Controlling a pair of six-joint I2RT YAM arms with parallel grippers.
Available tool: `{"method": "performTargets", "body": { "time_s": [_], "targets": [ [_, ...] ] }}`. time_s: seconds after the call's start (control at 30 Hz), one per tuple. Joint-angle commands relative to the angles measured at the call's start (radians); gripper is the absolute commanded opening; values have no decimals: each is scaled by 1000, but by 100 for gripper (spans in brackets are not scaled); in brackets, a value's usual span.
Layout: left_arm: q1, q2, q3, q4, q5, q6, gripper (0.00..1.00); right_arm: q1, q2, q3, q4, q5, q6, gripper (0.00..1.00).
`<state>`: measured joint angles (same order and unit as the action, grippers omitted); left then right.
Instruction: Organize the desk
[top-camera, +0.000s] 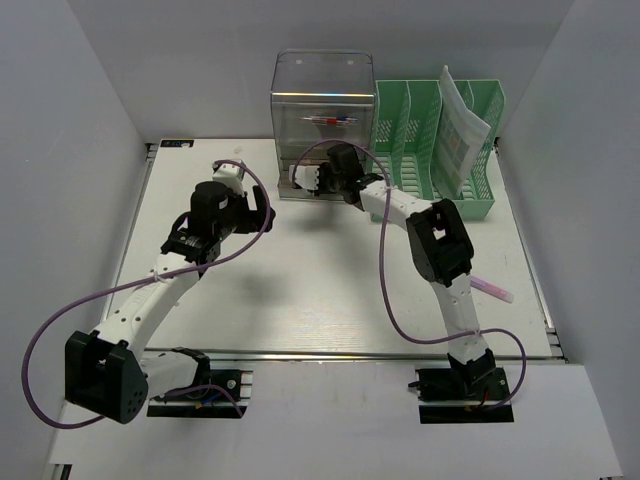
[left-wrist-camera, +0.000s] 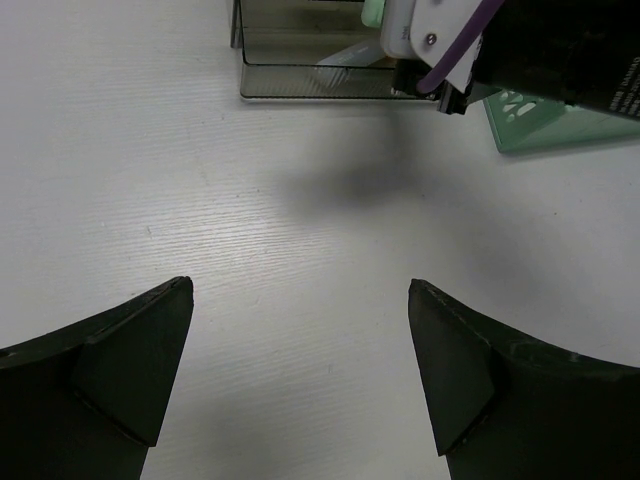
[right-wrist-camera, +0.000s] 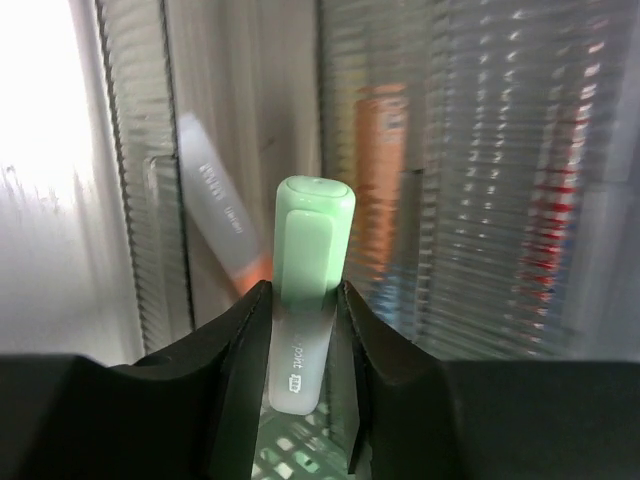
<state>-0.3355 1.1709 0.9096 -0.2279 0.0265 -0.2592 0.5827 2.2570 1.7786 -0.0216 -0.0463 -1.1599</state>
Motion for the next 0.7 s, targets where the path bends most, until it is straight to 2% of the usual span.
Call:
{"method": "performTargets", "body": {
  "time_s": [0.0, 0.17, 0.33, 0.43, 0.47, 0.6, 0.63, 0.67],
  "targets": [
    [4, -11, -2, 4, -11, 11, 98, -4, 19, 44, 49, 40, 14, 36],
    [4, -14, -2, 6, -11, 11, 98, -4, -4, 51, 48, 42, 57, 56],
    [4, -17, -5, 7, -10, 11, 98, -3, -59, 45, 35, 40, 100, 54],
    [4, -24, -6, 9, -11, 11, 98, -3, -123, 33, -9, 40, 172, 39],
    [4, -27, -6, 12, -13, 9, 97, -4, -144, 22, -17, 40, 201, 30],
    [4, -45, -12, 21, 30, 6, 94, -26, -312, -48, -138, 74, 379, 6],
    [4, -48, -12, 24, 41, 8, 92, -43, -339, -60, -177, 82, 475, 2],
    [4, -50, -14, 30, 53, 9, 82, -53, -387, -74, -289, 76, 524, 0]
  ]
}}
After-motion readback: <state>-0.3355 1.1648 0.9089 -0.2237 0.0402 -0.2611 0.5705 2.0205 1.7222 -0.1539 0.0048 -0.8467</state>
